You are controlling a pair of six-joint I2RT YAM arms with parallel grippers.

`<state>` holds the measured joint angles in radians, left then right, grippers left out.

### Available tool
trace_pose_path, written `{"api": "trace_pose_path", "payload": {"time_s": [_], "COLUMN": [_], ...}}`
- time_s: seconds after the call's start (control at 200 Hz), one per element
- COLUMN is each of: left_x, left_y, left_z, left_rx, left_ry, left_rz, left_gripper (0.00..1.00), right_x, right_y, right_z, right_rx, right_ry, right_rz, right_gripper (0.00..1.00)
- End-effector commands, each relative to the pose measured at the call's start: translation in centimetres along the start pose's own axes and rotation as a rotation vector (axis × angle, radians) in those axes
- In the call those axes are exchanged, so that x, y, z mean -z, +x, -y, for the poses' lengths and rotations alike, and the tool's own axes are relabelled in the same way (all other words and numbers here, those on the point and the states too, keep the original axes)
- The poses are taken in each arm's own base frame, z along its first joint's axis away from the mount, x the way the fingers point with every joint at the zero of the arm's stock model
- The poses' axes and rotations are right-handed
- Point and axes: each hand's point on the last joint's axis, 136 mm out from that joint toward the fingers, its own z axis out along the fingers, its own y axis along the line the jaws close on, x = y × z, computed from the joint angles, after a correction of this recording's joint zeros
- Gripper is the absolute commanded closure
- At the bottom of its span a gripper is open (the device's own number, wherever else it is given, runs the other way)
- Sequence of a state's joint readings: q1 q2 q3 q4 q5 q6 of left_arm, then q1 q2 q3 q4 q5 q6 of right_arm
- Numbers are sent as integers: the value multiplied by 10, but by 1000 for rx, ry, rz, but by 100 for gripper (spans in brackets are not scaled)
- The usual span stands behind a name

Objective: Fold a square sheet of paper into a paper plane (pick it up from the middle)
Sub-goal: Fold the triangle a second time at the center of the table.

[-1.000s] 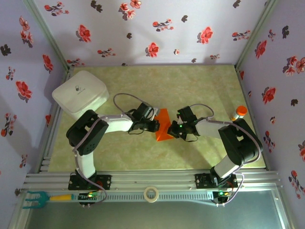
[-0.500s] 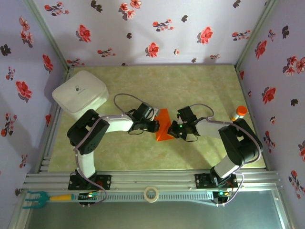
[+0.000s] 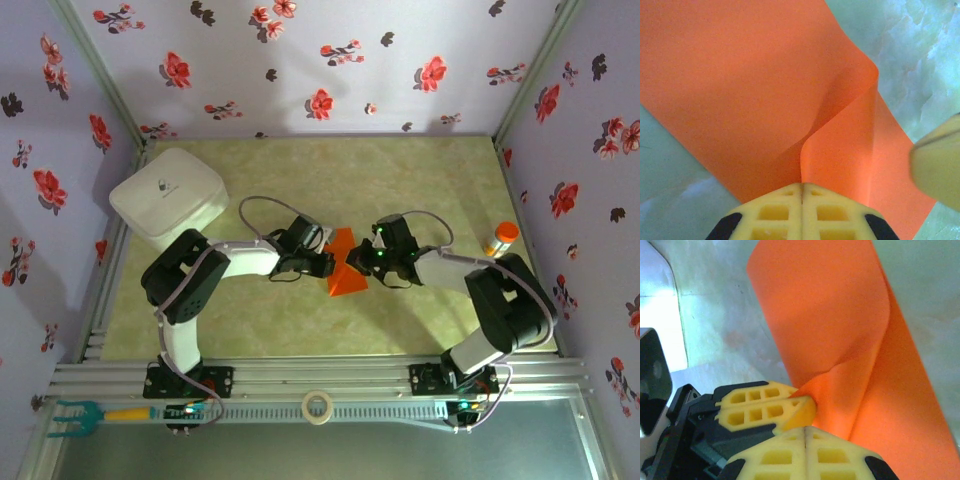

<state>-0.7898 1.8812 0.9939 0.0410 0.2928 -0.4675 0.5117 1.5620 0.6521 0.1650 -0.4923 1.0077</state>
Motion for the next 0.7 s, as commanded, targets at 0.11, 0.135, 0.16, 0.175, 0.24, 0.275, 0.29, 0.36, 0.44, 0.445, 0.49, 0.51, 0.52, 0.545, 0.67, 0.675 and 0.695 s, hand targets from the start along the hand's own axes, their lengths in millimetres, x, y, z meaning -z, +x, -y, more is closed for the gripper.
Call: {"api": "trace_pose_path", "payload": {"time_s": [0.11,0.135,0.16,0.175,0.24,0.275,0.29,0.36,0.44,0.445,0.49,0.51,0.52,0.545,0.67,0.675,0.695], "left_x": [-8,-8,-8,-7,-8,-8,-8,-8,-8,-8,-8,-8,-8,-8,-8,-8,-7], "left_y": [18,18,18,17,18,18,19,18,19,19,19,19,19,19,21,21,21], "left_z": [-11,-11,-11,-11,-11,-12,-11,-12,-12,-12,-12,-12,-12,-13,-14,-14,-14], "left_rx": [18,18,18,18,18,19,19,18,16,16,15,15,15,14,12,12,12], "left_ry": [-18,-18,-16,-16,-16,-18,-18,-18,-20,-20,-20,-22,-21,-22,-27,-28,-27], "left_rz": [-59,-62,-61,-59,-61,-62,-63,-64,-66,-67,-69,-69,-69,-71,-78,-79,-80], "left_gripper": [95,95,95,95,95,95,95,95,95,95,95,95,95,95,95,95,95], "right_x": [-15,-16,-17,-18,-20,-21,-22,-24,-26,-26,-28,-29,-29,-30,-29,-29,-28], "right_y": [4,4,4,5,6,7,7,8,10,9,11,12,12,13,16,16,17], "right_z": [-10,-10,-10,-10,-10,-8,-6,0,9,9,14,18,19,24,40,41,43], "right_rx": [-23,-24,-26,-27,-28,-29,-30,-34,-39,-40,-42,-45,-47,-55,-75,-76,-79], "right_ry": [-51,-54,-57,-60,-62,-56,-52,-35,-8,-7,1,6,8,18,53,54,60], "right_rz": [-40,-43,-46,-47,-56,-58,-60,-61,-63,-63,-65,-66,-65,-68,-56,-55,-54], "right_gripper": [100,100,100,100,100,100,100,100,100,100,100,100,100,100,100,100,100]}}
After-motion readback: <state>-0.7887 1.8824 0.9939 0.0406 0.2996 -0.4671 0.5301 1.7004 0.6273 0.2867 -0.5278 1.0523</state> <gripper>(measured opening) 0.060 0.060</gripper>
